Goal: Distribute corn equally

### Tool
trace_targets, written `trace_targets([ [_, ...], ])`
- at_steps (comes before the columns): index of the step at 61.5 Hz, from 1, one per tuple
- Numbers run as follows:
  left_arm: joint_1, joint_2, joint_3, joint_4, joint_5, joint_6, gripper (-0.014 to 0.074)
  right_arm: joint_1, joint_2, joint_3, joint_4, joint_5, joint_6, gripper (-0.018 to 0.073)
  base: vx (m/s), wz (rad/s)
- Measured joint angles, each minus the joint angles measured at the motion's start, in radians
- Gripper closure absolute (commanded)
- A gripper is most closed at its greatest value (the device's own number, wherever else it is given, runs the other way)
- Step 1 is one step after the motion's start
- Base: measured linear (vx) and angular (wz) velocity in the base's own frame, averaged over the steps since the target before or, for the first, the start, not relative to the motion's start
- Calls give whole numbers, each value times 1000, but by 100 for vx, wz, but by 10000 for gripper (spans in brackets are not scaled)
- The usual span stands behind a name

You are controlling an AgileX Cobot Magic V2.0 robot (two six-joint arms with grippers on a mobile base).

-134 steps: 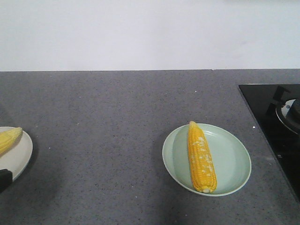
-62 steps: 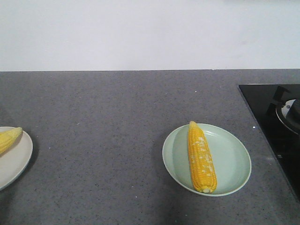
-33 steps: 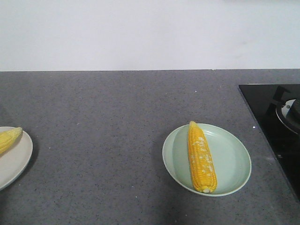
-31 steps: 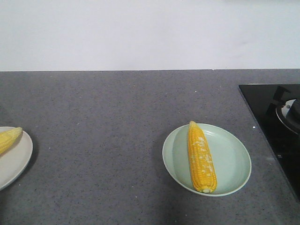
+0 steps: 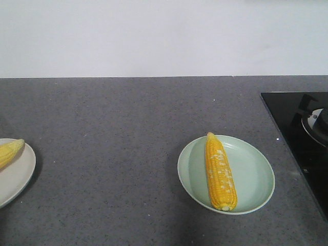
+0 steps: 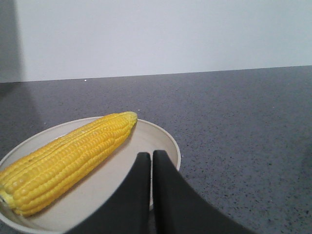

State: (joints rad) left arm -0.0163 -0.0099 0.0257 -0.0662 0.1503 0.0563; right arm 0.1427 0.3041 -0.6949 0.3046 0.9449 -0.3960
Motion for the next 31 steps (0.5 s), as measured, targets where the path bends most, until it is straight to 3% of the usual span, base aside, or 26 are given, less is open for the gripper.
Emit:
trace_targets([
  [31, 0, 0, 0, 0, 0, 0, 603, 0, 0, 0, 0, 1, 0, 564, 0, 0],
])
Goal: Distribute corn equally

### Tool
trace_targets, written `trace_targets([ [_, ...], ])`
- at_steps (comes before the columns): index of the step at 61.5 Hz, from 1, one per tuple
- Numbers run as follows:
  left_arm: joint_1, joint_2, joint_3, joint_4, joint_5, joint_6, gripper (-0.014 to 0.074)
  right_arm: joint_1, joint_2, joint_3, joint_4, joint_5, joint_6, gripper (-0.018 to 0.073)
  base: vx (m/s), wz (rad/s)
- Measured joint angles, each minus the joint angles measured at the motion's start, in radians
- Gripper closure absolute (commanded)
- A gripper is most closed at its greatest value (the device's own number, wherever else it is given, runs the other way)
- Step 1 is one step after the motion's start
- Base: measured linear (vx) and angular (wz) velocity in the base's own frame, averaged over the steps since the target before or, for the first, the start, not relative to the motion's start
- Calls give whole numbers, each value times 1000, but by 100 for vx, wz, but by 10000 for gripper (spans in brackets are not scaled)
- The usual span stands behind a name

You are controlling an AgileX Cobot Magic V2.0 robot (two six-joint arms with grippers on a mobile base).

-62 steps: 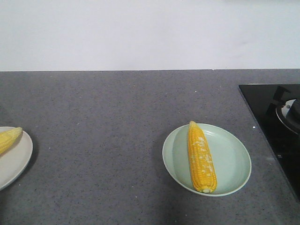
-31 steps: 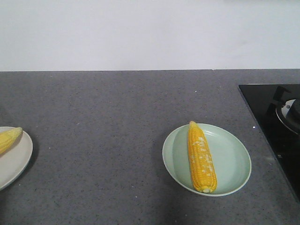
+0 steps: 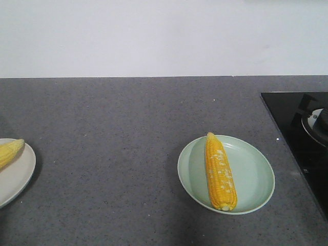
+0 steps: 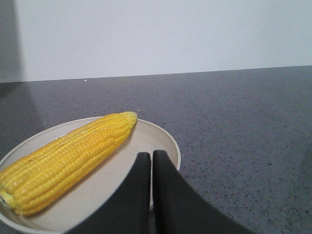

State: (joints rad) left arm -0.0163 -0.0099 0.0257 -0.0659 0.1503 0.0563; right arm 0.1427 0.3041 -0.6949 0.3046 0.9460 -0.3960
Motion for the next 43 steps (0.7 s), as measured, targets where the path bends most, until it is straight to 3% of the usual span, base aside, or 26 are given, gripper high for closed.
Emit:
trace_targets([
  [26, 0, 0, 0, 0, 0, 0, 603, 0, 58, 38, -32, -48, 0, 564, 0, 0],
  [43, 0, 0, 0, 0, 0, 0, 603, 0, -109, 405, -60, -515, 40, 564, 0, 0],
])
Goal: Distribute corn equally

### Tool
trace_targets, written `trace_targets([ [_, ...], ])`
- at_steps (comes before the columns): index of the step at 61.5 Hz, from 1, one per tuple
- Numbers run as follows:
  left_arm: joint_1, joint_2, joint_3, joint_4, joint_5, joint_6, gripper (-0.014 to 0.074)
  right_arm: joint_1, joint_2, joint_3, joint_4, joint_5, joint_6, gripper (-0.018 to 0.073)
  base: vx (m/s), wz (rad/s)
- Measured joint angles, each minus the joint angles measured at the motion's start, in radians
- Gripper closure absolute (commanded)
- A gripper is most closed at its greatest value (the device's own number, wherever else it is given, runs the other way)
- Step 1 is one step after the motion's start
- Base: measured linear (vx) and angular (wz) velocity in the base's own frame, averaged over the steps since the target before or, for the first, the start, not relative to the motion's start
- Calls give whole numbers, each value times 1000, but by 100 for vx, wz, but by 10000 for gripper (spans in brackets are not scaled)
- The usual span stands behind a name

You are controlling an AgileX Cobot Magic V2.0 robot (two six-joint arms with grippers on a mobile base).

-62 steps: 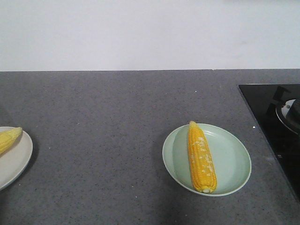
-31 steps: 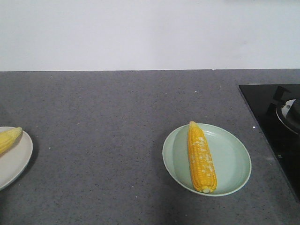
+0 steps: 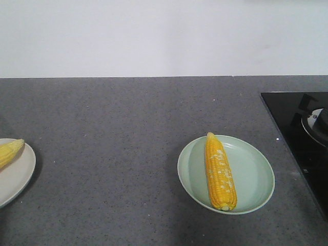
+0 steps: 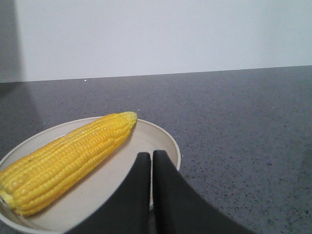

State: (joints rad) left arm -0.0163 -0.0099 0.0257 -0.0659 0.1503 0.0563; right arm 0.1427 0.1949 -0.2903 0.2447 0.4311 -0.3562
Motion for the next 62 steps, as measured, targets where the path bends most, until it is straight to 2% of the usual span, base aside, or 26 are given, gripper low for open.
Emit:
trace_targets([
  [8, 0, 0, 0, 1, -1, 0, 603, 0, -131, 153, -21, -212, 75, 564, 0, 0],
  [20, 0, 0, 0, 1, -2, 0, 603, -1, -205, 308, -96, -397, 221, 564, 0, 0],
  [29, 0, 0, 1, 1, -3, 0, 603, -1, -205, 318, -168, -405, 335, 564, 0, 0],
  [38, 0, 0, 1, 1, -3, 0, 603, -7, -208, 318, -245, -405, 364, 564, 0, 0],
  [54, 0, 0, 1, 1, -3, 0, 603, -88, -208, 318, -256, -406, 390, 564, 0, 0],
  [62, 0, 0, 1, 1, -3, 0, 603, -104, -208, 318, -259, -410, 390, 564, 0, 0],
])
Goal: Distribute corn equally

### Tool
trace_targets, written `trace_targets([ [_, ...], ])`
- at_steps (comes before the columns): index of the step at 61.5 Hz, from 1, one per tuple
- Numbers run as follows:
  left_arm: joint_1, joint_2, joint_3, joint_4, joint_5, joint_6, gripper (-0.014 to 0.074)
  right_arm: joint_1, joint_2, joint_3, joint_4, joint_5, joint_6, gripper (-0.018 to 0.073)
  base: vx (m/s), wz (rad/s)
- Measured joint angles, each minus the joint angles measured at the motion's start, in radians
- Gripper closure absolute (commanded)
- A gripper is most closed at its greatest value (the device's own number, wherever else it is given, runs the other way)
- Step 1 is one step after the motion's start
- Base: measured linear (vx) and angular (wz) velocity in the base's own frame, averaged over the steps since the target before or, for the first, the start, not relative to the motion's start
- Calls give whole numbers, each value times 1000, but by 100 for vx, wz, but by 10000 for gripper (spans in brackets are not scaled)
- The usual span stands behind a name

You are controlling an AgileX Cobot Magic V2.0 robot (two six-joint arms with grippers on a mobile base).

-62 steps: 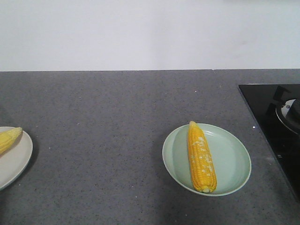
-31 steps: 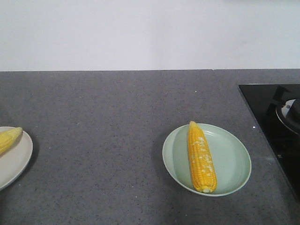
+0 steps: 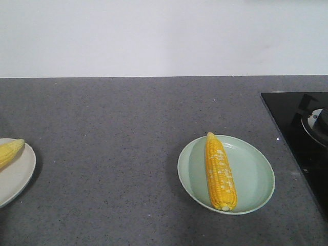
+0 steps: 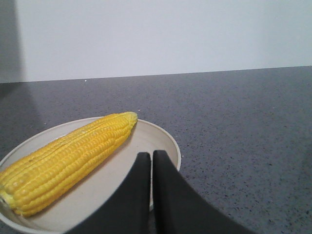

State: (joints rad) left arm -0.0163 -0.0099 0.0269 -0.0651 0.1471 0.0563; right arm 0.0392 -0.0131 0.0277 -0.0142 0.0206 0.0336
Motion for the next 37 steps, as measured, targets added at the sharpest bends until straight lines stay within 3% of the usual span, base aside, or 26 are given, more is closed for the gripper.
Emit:
trace_targets([
  [37, 0, 0, 0, 0, 0, 0, 603, 0, 0, 0, -2, -1, 1, 564, 0, 0],
])
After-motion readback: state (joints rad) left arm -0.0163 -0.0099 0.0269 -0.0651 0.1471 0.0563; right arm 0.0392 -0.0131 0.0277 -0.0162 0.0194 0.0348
